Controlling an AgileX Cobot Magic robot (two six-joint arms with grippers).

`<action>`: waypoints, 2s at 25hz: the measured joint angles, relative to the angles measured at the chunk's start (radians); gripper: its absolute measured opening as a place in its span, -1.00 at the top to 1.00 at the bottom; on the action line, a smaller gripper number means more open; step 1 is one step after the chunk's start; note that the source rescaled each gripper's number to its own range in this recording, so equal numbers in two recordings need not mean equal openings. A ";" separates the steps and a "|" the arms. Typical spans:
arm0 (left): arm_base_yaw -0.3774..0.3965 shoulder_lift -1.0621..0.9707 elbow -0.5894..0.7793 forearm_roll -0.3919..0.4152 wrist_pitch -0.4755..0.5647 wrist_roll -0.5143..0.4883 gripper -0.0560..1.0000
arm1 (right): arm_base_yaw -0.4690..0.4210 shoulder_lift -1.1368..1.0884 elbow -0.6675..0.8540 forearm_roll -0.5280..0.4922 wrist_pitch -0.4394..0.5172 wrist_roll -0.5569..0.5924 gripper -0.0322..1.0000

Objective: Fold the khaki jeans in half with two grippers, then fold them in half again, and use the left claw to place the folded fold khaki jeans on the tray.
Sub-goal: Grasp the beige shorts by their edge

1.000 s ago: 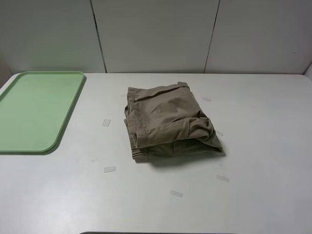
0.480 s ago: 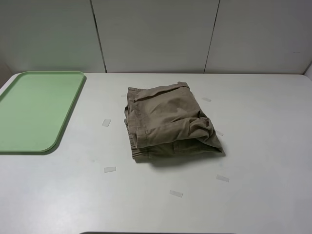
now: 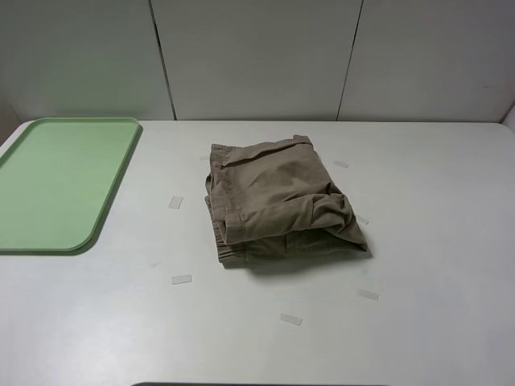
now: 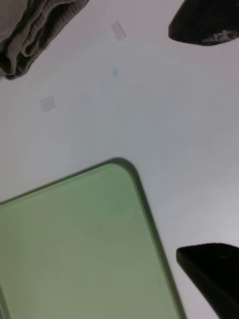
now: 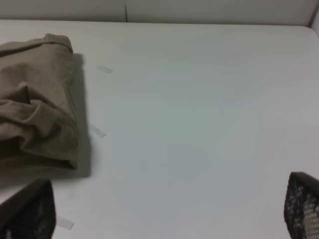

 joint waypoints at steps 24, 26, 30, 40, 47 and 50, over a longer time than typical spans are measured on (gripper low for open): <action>0.069 1.131 -0.045 -1.363 -0.715 0.849 -0.68 | 0.000 0.000 0.000 0.000 0.000 -0.001 -1.00; 0.069 1.196 -0.045 -1.502 -0.675 0.967 -0.68 | 0.000 0.000 0.000 0.000 0.000 -0.001 -1.00; 0.069 1.309 -0.046 -1.667 -0.621 1.079 -0.68 | 0.000 0.000 0.000 0.000 0.000 -0.001 -1.00; 0.069 1.582 -0.078 -1.719 -0.611 1.115 -0.68 | 0.000 0.000 0.000 0.000 0.000 -0.001 -1.00; 0.069 1.722 -0.142 -1.784 -0.562 1.171 -0.68 | 0.000 0.000 0.000 0.000 0.000 -0.001 -1.00; 0.069 1.768 -0.153 -1.799 -0.562 1.198 -0.68 | 0.000 0.000 0.000 0.000 0.000 -0.001 -1.00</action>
